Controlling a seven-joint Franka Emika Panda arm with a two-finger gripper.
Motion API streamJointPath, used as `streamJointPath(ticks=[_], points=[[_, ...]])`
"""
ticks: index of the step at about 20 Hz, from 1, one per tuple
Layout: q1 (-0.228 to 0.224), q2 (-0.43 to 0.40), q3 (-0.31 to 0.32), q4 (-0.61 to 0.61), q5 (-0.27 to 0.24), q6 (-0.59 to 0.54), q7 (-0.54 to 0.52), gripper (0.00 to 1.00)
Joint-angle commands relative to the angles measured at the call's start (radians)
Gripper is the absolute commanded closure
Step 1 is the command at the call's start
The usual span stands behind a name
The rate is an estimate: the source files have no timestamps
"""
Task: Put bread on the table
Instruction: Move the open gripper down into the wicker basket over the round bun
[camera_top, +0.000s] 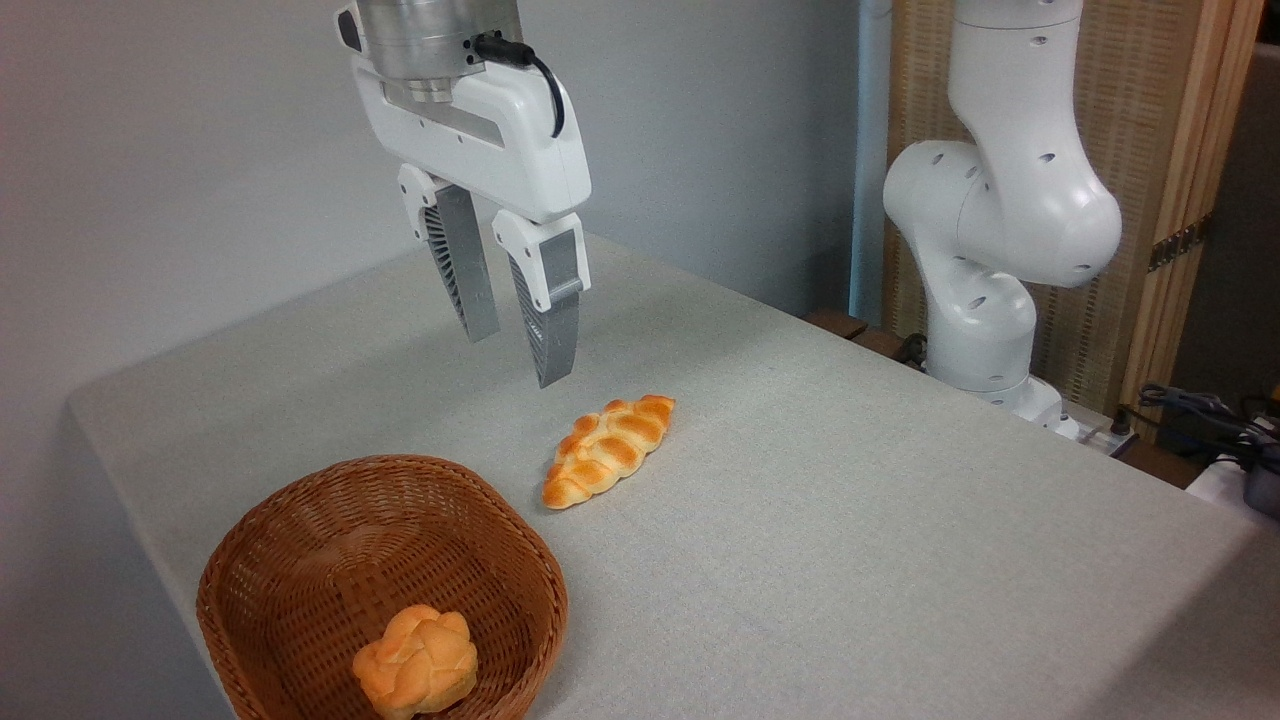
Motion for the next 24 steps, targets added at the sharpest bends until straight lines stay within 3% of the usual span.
streamJointPath(ticks=[1, 10, 17, 24], points=[[-0.011, -0.018, 0.019, -0.027, -0.009, -0.019, 0.023, 0.0], [-0.011, -0.017, 0.019, -0.027, -0.008, 0.014, 0.023, 0.0], [-0.009, 0.006, 0.02, -0.088, -0.003, 0.278, 0.024, 0.0], [-0.007, 0.128, 0.017, -0.093, 0.02, 0.455, 0.085, 0.0]])
